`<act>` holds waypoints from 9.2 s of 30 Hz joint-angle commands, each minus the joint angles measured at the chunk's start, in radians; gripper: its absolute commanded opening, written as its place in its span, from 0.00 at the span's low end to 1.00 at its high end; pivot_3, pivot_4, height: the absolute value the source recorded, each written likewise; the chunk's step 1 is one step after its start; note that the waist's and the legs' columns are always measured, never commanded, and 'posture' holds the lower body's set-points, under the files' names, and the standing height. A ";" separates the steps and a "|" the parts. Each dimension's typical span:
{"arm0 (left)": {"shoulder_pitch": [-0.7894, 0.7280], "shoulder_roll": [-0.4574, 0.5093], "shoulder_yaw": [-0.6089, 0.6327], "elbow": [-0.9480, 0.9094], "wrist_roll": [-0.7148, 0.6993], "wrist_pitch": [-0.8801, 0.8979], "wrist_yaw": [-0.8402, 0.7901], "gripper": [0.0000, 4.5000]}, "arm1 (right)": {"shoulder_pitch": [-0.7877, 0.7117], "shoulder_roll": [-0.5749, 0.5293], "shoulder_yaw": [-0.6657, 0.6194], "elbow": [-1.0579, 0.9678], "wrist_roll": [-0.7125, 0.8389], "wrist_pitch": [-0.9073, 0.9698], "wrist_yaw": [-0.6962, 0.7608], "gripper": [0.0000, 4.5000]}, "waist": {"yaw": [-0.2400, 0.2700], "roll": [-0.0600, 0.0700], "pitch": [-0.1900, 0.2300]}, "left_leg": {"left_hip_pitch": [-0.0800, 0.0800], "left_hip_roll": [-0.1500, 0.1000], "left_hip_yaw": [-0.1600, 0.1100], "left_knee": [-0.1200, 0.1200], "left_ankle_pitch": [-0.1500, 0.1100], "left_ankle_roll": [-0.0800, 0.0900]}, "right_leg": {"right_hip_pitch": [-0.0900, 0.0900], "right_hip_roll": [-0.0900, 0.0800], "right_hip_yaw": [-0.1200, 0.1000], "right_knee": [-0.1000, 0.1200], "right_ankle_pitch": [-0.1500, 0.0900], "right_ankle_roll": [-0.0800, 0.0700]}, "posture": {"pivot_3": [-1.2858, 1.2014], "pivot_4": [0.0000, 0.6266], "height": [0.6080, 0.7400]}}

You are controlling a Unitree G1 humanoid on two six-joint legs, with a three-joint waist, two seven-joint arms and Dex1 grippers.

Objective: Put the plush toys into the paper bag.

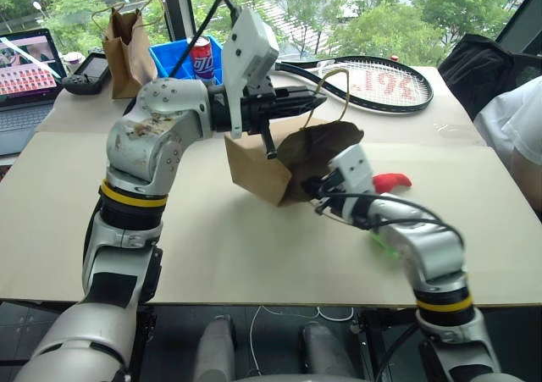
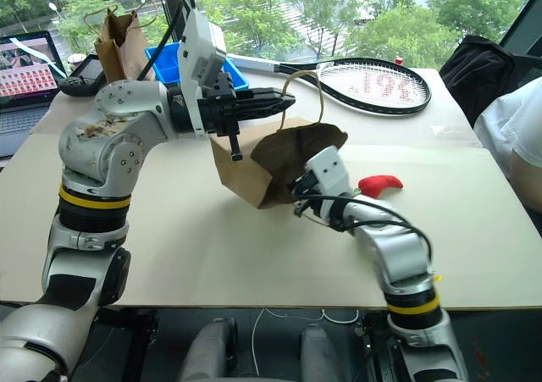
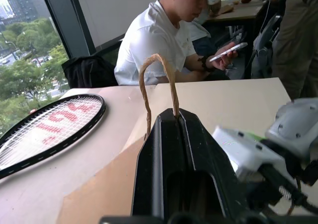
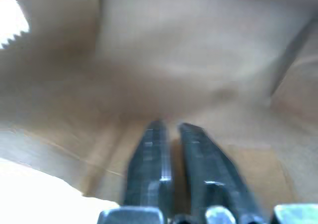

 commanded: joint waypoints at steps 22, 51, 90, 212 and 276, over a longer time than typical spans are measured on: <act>0.095 -0.120 0.030 -0.105 -0.174 0.151 0.066 0.00 | 0.439 -0.573 -0.563 -0.085 0.193 0.236 0.172 0.98 | 0.015 0.002 0.000 | -0.001 -0.003 -0.001 0.000 0.000 0.001 | 0.001 -0.003 0.001 -0.003 -0.001 0.001 | 0.52 0.24 0.93; 0.175 -0.166 0.023 -0.129 -0.323 0.460 0.203 0.00 | 0.356 -0.607 -0.788 -0.057 0.403 0.314 0.208 0.01 | -0.006 0.005 0.001 | 0.001 -0.013 -0.018 0.001 0.000 0.001 | 0.004 -0.001 0.003 -0.003 -0.002 0.002 | 0.52 0.24 0.93; 0.176 -0.266 0.093 -0.169 -0.452 0.500 0.375 0.00 | 0.037 0.479 -0.333 0.278 0.490 0.027 -0.339 0.01 | -0.006 0.005 0.001 | -0.001 -0.020 -0.028 -0.001 0.000 0.001 | 0.007 -0.001 0.002 -0.002 -0.002 0.003 | 0.52 0.24 0.93; 0.188 -0.076 0.110 -0.307 -0.483 0.452 0.463 0.00 | 0.371 -0.348 0.021 0.137 0.001 -0.482 0.275 0.99 | -0.004 0.007 0.003 | 0.001 -0.022 -0.029 -0.008 0.002 0.000 | 0.004 -0.001 0.004 -0.004 -0.004 0.003 | 0.52 0.24 0.93; 0.079 0.074 0.146 -0.073 -0.168 0.176 0.321 0.00 | -0.234 -0.324 -0.104 -0.050 0.194 -0.260 0.224 0.01 | -0.002 0.006 0.005 | 0.013 -0.023 -0.030 -0.017 0.002 -0.002 | 0.016 -0.002 0.003 -0.007 -0.008 0.001 | 0.52 0.24 0.93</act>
